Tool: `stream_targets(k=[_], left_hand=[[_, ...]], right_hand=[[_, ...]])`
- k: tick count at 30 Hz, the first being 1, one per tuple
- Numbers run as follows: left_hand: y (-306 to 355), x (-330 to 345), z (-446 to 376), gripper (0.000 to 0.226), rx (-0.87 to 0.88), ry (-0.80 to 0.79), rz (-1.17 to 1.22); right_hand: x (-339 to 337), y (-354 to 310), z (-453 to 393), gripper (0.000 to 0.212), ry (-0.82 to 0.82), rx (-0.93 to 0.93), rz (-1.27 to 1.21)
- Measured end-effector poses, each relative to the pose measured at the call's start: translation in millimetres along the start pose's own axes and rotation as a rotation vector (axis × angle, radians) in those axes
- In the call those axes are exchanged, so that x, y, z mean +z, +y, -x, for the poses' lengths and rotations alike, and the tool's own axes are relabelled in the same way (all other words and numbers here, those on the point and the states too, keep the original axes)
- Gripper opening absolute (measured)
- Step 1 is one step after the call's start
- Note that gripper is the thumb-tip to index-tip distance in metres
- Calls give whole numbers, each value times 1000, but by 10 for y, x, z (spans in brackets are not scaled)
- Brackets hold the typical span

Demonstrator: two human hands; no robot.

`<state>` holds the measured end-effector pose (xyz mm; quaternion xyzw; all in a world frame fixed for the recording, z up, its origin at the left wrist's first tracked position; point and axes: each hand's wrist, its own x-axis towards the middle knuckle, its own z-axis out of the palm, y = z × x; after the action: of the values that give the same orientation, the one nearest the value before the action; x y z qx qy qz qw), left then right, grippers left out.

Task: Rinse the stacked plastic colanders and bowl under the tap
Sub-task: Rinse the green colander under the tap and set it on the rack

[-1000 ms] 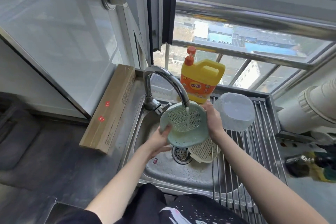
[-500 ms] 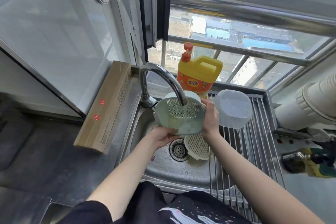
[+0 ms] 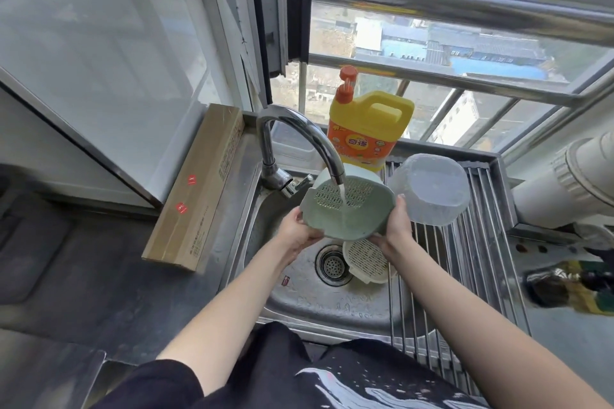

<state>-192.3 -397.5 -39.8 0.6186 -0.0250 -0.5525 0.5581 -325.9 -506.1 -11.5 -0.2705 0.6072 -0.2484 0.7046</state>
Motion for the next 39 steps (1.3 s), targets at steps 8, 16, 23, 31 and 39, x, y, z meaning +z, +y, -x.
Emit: stream_targets(k=[8,16,23,31,39], left_hand=[[-47,-7,-24,43,-121,0,153],[-58,-34,191,28,123,121,-57],[-34,-182,419,24,159,300,-236],[22,-291,398,41,-21,304,-132],[-32,-256,473,62,-212,157,-14]], right_hand=[[45,-15,-24,33,-13,-100,88],[80,-32,-79,41,-8,74,86],[247,81,30,59,-123,185,46],[165,319,204,42,8,-599,543],[-151,197,-43,50,-146,-1638,2011]])
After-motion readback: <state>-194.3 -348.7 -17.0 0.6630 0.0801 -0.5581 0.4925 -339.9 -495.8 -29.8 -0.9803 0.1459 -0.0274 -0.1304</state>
